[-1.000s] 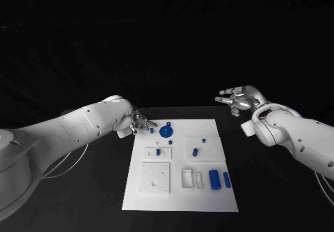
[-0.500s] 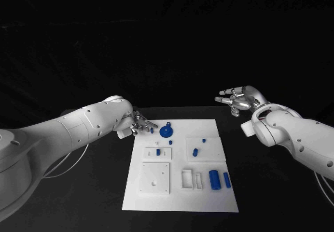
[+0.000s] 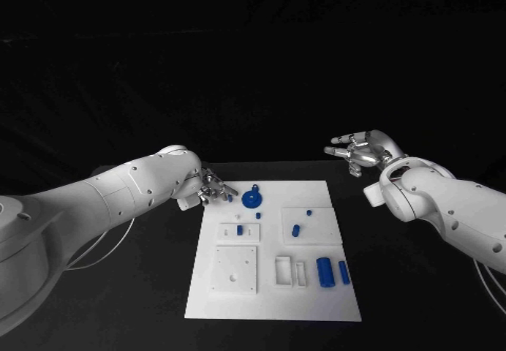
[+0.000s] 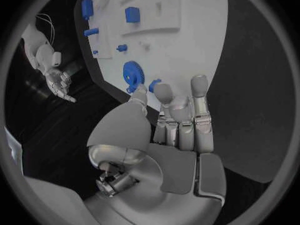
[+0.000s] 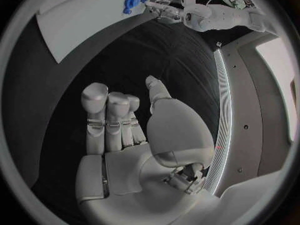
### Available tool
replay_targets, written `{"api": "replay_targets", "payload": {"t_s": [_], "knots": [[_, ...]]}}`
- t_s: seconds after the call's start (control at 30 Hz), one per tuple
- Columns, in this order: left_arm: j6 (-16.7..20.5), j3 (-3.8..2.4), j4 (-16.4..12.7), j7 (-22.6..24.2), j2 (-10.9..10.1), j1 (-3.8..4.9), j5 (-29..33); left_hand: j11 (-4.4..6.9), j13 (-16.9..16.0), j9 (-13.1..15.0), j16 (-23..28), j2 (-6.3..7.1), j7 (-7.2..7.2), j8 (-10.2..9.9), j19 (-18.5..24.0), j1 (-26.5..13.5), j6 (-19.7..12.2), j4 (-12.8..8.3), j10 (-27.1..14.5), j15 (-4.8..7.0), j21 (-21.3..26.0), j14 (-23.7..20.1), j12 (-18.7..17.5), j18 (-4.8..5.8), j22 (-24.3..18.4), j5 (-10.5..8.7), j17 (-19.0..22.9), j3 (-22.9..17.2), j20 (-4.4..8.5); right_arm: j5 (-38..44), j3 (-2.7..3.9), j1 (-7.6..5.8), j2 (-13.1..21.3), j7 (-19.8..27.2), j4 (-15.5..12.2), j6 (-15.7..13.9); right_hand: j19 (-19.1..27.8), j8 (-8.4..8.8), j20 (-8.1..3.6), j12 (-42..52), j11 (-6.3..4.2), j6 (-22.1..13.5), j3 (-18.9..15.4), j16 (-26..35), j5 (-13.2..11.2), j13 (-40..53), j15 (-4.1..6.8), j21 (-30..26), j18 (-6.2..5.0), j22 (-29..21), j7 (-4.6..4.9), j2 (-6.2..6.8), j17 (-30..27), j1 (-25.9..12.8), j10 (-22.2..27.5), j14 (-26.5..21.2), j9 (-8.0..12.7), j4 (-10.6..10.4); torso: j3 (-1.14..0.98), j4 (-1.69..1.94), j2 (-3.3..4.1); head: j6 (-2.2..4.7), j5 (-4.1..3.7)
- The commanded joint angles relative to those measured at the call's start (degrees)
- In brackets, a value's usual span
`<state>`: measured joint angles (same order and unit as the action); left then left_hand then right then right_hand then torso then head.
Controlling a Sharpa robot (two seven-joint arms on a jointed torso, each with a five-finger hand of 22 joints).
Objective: Assemble the parts on the task board
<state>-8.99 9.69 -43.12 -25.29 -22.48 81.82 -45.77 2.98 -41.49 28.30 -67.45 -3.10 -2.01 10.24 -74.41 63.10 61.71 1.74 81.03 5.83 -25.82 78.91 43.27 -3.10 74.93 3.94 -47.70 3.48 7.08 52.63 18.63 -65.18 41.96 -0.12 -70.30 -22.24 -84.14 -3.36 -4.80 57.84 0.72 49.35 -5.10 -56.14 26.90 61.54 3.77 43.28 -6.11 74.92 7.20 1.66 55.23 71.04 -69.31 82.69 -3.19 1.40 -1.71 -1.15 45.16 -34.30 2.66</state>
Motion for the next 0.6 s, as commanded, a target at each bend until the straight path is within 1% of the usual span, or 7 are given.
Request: {"api": "replay_targets", "payload": {"t_s": [0.03, 0.1, 0.13, 0.17, 0.2, 0.3, 0.6], "knots": [[-0.7, 0.00, 0.0, 0.9, 0.2, -0.02, 0.9, -0.01, 0.1, 0.0, -0.4, -0.35, 0.04, -0.1, 0.3, 0.4, 0.0, -0.3, -0.5, 0.18, 0.1, -0.4, 0.2, 0.58, 1.0, 0.16, 0.1, 0.0, -0.19, 0.2, 0.03, 0.00, -0.1, 0.3, 0.0, 0.2, -3.1, 0.14, 0.10, -0.1, -0.01, -0.3, 0.0, 0.1, 0.2, 0.0, -0.09, 0.1, -0.52, 2.3, -0.03, -0.12, 0.0, -0.6, 0.4, 0.1, 0.0, -0.3, 0.01, -0.02, 0.02, 0.02, -0.11], [-0.7, 0.00, 0.0, 0.9, 0.2, -0.03, 1.1, 0.01, 0.1, 0.1, -0.4, -0.89, 0.09, -0.1, 0.3, 0.9, 0.1, -0.7, -0.5, 0.19, 0.1, -0.4, 0.2, 0.57, 1.0, 0.82, 0.1, 0.1, -0.21, 0.2, 0.03, 0.00, -0.1, 0.3, 0.1, 0.2, -3.1, 0.14, 0.10, -0.1, -0.01, -0.3, 0.0, 0.1, 0.2, 0.0, -0.09, 0.1, -0.52, 2.3, -0.03, -0.12, 0.0, -0.6, 0.4, 0.1, 0.0, -0.3, 0.03, 0.01, 0.03, 0.00, -0.22], [-0.6, 0.00, 0.1, 0.9, 0.2, -0.03, 1.3, 0.03, 0.2, 0.1, -0.4, -1.07, 0.12, -0.1, 0.4, 1.0, 0.1, -0.9, -0.5, 0.20, 0.1, -0.4, 0.1, 0.56, 1.0, 1.83, 0.1, 0.2, -0.21, 0.2, 0.03, 0.00, -0.1, 0.2, 0.1, 0.2, -3.1, 0.14, 0.10, -0.1, -0.01, -0.3, 0.0, 0.1, 0.2, 0.0, -0.09, 0.1, -0.52, 2.3, -0.03, -0.12, 0.0, -0.6, 0.4, 0.1, 0.0, -0.3, 0.02, 0.01, 0.04, -0.02, -0.25], [-0.7, 0.00, 0.1, 1.0, 0.2, -0.03, 1.4, 0.06, 0.2, 0.1, -0.4, -1.30, 0.18, -0.1, 0.4, 1.3, 0.2, -1.1, -0.5, 0.21, 0.2, -0.4, 0.1, 0.57, 1.0, 3.45, 0.1, 0.1, -0.20, 0.2, 0.03, 0.00, -0.1, 0.2, 0.1, 0.2, -3.1, 0.14, 0.10, -0.1, -0.01, -0.3, 0.0, 0.1, 0.2, 0.0, -0.09, 0.1, -0.52, 2.3, -0.03, -0.12, 0.0, -0.6, 0.4, 0.1, 0.0, -0.3, 0.02, 0.02, 0.03, -0.04, -0.27], [-0.7, 0.00, 0.1, 1.0, 0.2, -0.03, 1.6, 0.07, 0.2, 0.1, -0.3, -1.50, 0.20, -0.1, 0.4, 1.4, 0.2, -1.2, -0.5, 0.22, 0.2, -0.4, 0.1, 0.57, 1.0, 3.84, 0.2, 0.1, -0.20, 0.2, 0.03, 0.00, -0.1, 0.2, 0.1, 0.2, -3.1, 0.14, 0.10, -0.1, -0.01, -0.3, 0.0, 0.1, 0.2, 0.0, -0.09, 0.1, -0.52, 2.3, -0.03, -0.12, 0.0, -0.6, 0.4, 0.1, 0.0, -0.3, 0.04, 0.02, 0.02, -0.02, -0.26], [-0.6, 0.00, 0.2, 1.1, 0.2, -0.03, 1.8, 0.07, 0.2, 0.1, -0.3, -2.31, 0.24, -0.2, 0.4, 2.0, 0.2, -1.8, -0.5, 0.21, 0.2, -0.5, 0.1, 0.60, 1.0, 4.30, 0.2, 0.4, -0.21, 0.2, 0.03, 0.00, -0.2, 0.2, 0.1, 0.2, -3.1, 0.14, 0.10, -0.1, -0.01, -0.3, 0.0, 0.1, 0.2, 0.0, -0.09, 0.1, -0.52, 2.3, -0.03, -0.12, 0.0, -0.6, 0.4, 0.1, 0.0, -0.3, 0.00, 0.02, 0.01, -0.04, -0.20], [-0.7, 0.00, 0.3, 1.3, 0.2, -0.03, 2.4, 0.18, 0.3, 0.7, -0.3, -3.73, 0.50, 0.2, 0.5, 3.2, 0.4, -2.9, -0.5, 0.27, 0.2, -0.5, 0.1, 0.62, 1.1, 4.59, 0.3, 0.2, -0.19, 0.2, 0.03, 0.00, -0.4, 0.2, 0.3, 0.3, -3.1, 0.13, 0.10, 0.0, 0.00, -0.4, -0.1, 0.0, 0.1, 0.0, -0.10, 0.2, -0.53, 2.2, -0.03, -0.22, 0.0, -0.6, 0.4, 0.1, -0.1, -0.4, -0.02, 0.01, 0.06, -0.10, 0.13]]}}
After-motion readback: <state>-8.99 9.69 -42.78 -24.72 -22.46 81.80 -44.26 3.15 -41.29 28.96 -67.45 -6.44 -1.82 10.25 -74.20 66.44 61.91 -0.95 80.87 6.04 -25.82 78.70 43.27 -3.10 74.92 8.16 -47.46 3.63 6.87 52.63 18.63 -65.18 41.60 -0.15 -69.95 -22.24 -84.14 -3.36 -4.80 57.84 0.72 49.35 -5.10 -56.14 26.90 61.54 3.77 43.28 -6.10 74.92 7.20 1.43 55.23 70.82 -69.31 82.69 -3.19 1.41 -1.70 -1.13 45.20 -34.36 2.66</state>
